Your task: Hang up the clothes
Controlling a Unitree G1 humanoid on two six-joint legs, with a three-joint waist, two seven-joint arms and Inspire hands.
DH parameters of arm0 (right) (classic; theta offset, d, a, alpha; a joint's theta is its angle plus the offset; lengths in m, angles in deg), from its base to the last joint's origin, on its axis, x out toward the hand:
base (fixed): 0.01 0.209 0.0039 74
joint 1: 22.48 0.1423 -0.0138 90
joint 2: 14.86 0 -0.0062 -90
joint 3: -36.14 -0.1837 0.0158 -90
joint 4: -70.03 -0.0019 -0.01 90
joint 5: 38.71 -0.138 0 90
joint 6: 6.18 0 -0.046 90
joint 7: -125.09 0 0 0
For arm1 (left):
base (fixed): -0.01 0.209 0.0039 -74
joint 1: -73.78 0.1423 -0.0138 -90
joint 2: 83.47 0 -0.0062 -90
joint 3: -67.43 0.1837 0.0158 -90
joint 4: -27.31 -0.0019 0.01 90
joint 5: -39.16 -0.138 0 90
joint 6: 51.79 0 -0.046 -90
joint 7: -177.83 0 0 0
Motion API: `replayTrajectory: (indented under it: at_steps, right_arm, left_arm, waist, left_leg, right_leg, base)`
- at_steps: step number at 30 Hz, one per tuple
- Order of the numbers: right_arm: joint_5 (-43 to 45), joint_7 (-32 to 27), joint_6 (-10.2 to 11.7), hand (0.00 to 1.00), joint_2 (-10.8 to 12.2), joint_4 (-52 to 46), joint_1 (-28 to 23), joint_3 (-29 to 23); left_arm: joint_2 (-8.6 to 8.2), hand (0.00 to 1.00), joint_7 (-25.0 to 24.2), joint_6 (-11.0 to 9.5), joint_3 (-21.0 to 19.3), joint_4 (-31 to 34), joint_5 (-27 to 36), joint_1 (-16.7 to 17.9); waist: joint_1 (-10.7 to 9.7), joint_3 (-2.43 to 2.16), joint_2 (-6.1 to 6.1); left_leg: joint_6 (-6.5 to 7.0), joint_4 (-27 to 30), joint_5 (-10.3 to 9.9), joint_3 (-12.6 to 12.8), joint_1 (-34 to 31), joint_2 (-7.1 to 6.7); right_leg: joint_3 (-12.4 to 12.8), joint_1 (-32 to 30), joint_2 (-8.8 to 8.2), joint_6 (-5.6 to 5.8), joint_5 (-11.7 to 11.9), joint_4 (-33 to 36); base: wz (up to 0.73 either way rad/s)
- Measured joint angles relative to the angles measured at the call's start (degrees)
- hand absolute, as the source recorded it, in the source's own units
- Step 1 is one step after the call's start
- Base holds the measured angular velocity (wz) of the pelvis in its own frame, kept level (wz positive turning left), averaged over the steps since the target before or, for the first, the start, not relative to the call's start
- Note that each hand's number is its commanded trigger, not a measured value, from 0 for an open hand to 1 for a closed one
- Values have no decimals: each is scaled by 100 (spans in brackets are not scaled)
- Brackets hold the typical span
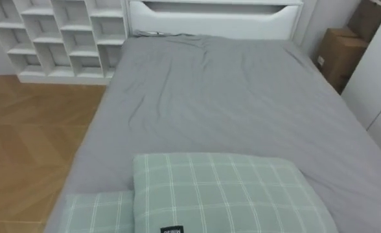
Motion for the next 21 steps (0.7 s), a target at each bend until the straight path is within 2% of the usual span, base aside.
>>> replayTrajectory:
  at_steps: [5,9,13,21]
  right_arm:
    - [-40,-2,-32,0,3,181,-81,-11]
    - [-144,11,-40,0,-33,179,-218,-73]
    - [-171,13,-33,0,-32,186,-227,-82]
    - [-273,0,-9,0,-26,209,-225,-70]
  left_arm:
    - [-7,0,-73,94,72,-2,-6,-94]
    - [-8,0,-86,142,173,-1,-8,-92]
    - [2,0,-91,151,292,-35,3,-100]
    - [-4,0,-136,93,405,-56,42,-96]
  waist:
    - [-63,-26,81]
    - [-227,-55,146]
    - [-328,-40,185]
    - [-310,-44,203]
  left_leg:
    - [-1,-15,-5,-50,-15,-14]
    - [-1,-23,-4,-42,-4,-17]
    - [3,-50,0,-35,4,-24]
    - [12,-129,27,-26,19,-33]
  right_leg:
    - [-117,32,-13,13,-33,0]
    - [-110,42,-17,16,-41,1]
    - [-93,27,-17,18,-42,0]
    - [-81,1,-22,18,-42,-6]
  base:
    - [14]
    - [-1]
    - [-1]
    - [0]
